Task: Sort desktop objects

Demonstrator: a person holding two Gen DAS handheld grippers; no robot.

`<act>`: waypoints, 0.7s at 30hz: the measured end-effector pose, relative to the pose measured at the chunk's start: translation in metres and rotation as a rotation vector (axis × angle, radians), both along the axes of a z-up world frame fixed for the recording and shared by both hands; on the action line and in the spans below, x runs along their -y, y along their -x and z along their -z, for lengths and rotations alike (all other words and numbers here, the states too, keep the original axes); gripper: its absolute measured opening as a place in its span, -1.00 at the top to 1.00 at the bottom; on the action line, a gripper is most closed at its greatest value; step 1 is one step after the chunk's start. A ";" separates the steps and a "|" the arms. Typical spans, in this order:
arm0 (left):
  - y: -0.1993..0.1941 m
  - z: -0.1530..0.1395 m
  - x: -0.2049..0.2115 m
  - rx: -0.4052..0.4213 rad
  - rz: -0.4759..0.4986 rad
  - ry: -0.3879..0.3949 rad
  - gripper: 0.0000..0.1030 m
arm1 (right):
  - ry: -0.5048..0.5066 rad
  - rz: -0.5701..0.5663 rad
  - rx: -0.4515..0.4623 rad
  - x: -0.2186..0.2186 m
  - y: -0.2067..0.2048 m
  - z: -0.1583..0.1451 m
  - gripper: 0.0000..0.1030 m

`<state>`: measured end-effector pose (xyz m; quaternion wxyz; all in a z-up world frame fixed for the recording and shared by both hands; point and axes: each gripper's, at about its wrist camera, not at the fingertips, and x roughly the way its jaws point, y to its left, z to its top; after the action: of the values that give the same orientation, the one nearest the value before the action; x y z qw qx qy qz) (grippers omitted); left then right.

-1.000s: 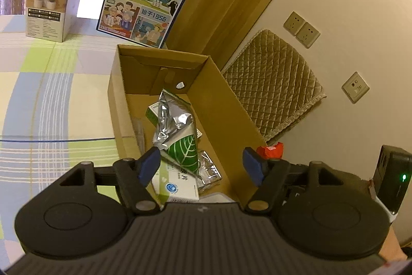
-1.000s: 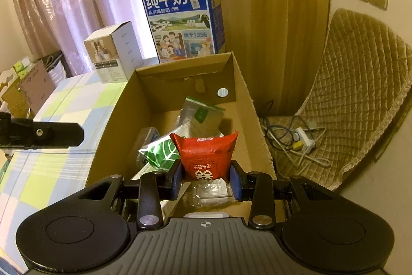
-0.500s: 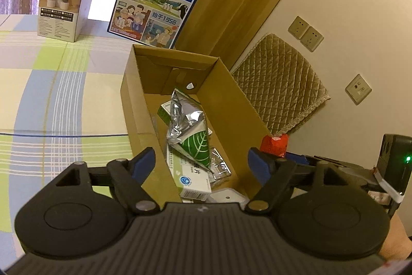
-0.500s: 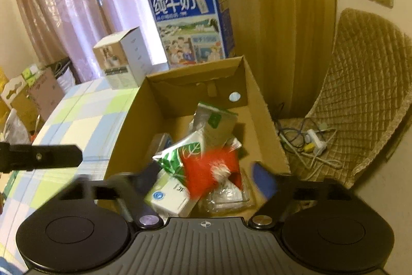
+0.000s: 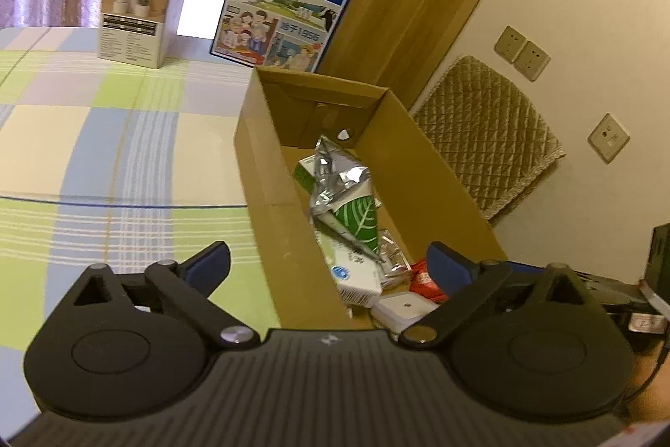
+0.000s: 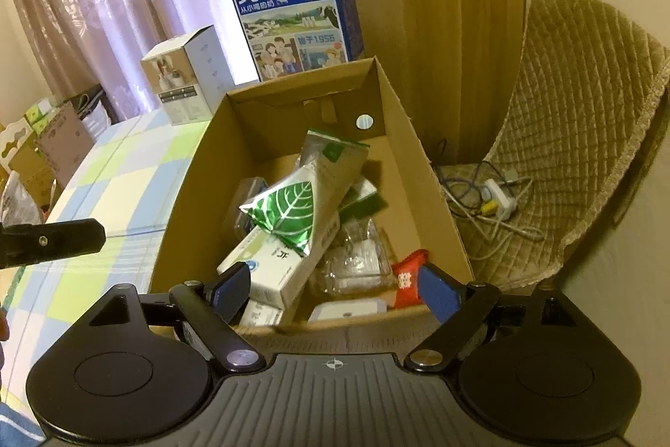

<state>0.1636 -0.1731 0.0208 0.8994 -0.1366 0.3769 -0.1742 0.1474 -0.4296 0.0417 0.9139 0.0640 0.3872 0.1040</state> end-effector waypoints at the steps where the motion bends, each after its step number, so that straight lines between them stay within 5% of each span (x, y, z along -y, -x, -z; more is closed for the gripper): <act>1: 0.004 0.000 -0.001 0.003 -0.010 -0.001 -0.97 | 0.001 -0.001 0.001 -0.001 0.003 -0.001 -0.68; 11: 0.045 0.006 -0.007 -0.047 -0.045 -0.041 -0.97 | 0.034 -0.028 0.002 -0.018 0.035 -0.023 -0.96; 21: 0.093 -0.006 0.002 -0.031 -0.058 -0.138 -0.97 | 0.063 -0.018 -0.013 -0.024 0.073 -0.042 -0.96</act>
<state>0.0702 -0.1753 0.0270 0.9053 -0.0876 0.3981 -0.1195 0.0746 -0.4053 0.0841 0.9119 0.0324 0.3968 0.0996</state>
